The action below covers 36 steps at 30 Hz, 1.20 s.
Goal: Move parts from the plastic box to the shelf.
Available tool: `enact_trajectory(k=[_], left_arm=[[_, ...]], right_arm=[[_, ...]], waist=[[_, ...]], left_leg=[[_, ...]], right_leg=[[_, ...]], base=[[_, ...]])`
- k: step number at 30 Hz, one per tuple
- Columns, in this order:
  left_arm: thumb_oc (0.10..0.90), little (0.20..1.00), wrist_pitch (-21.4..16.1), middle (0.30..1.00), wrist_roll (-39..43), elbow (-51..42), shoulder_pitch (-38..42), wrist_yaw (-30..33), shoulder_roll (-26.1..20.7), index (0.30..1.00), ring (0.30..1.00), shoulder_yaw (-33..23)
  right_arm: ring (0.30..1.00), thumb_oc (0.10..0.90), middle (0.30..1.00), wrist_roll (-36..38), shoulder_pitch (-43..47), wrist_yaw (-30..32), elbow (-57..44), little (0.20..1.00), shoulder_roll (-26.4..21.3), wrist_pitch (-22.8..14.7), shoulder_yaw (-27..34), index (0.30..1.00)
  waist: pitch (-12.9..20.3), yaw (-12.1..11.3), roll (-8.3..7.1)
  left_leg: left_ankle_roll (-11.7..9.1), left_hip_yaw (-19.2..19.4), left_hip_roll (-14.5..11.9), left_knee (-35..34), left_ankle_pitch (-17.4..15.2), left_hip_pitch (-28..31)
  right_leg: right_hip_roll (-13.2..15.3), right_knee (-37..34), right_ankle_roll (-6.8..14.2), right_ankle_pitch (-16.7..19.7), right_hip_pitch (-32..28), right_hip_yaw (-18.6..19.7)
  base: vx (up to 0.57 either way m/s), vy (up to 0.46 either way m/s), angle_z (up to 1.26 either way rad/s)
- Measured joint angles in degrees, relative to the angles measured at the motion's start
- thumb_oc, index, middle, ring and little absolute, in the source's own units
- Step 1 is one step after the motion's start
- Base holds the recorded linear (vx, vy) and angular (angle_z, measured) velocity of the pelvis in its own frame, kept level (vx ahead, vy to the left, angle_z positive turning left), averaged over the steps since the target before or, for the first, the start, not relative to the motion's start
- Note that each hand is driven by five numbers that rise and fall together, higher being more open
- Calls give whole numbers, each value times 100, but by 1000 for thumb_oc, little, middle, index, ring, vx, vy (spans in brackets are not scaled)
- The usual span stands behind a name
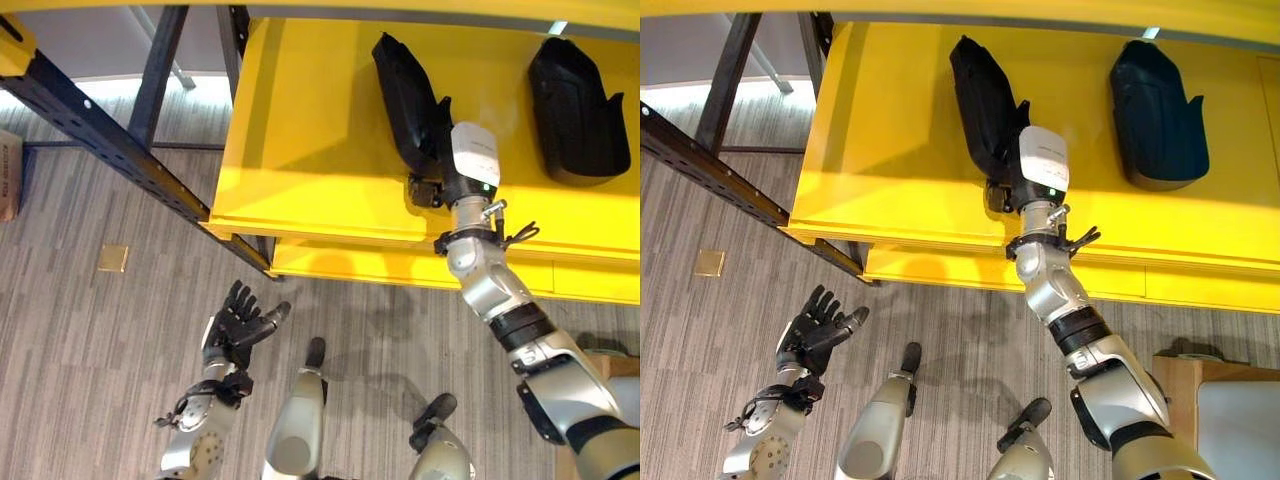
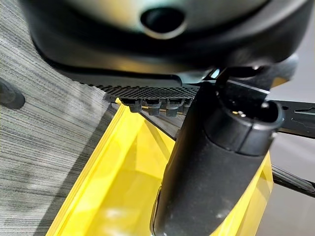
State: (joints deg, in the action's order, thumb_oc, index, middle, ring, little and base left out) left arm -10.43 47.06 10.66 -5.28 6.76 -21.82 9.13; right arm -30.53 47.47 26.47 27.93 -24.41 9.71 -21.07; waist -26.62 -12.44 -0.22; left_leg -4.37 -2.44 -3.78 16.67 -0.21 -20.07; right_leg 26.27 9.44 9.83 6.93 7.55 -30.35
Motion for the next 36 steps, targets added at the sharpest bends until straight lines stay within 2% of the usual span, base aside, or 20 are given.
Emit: enact_trajectory(k=[9, 19, 20, 21, 22, 28, 36], left_arm=[[900, 1000, -2, 1000, -1, -4, 1, 10, -1, 1000, 1000, 27], [900, 1000, -3, 1000, -1, -7, 12, 10, -3, 1000, 1000, 28], [900, 1000, -3, 1000, -1, -7, 11, 9, -3, 1000, 1000, 28], [900, 1000, -3, 1000, -1, -7, 11, 9, -3, 1000, 1000, 28], [900, 1000, -3, 1000, -1, -7, 12, 8, -3, 1000, 1000, 28], [900, 1000, -3, 1000, -1, -4, 11, 3, -3, 1000, 1000, 28], [900, 1000, -4, 1000, 1, 1, -13, -14, -3, 1000, 1000, 18]], right_arm=[[300, 400, 300, 36, -5, 163, 13, 300, 46, 14, 37, 300], [300, 400, 300, 36, -6, 208, 13, 300, 45, 70, 184, 300], [380, 457, 380, 35, -6, 206, 13, 380, 45, 70, 182, 380], [618, 627, 618, 35, -6, 204, 13, 618, 44, 69, 181, 618], [1000, 900, 1000, 35, -5, 189, 13, 1000, 40, 68, 172, 1000], [1000, 900, 1000, 43, -4, -68, 13, 1000, -32, 33, 98, 1000], [1000, 900, 1000, 141, 65, -495, 5, 1000, -444, -221, -256, 1000]], waist=[[-4, 129, 7], [-7, 138, 12], [-7, 137, 12], [-7, 137, 12], [-7, 136, 12], [-7, 139, 11], [-20, 140, -12]], left_leg=[[-37, 1, 4, 36, 25, -103], [-38, 21, -1, 36, 26, -79], [-38, 21, 0, 34, 26, -79], [-38, 21, 1, 34, 26, -79], [-38, 21, 1, 34, 26, -79], [-37, 22, 1, 33, 25, -79], [-31, 21, -1, 32, 22, -79]], right_leg=[[20, 70, 1, 1, 120, 16], [27, 87, 1, 1, 126, 43], [27, 89, 1, 1, 126, 42], [27, 89, 1, 1, 126, 42], [27, 89, 1, 1, 126, 42], [28, 95, 3, 2, 128, 41], [28, 103, 28, 17, 129, 41]], base=[[0, 0, 0], [0, 0, 0], [0, 0, 0], [0, 0, 0], [0, 0, 0], [0, 0, 0], [0, 0, 0]])
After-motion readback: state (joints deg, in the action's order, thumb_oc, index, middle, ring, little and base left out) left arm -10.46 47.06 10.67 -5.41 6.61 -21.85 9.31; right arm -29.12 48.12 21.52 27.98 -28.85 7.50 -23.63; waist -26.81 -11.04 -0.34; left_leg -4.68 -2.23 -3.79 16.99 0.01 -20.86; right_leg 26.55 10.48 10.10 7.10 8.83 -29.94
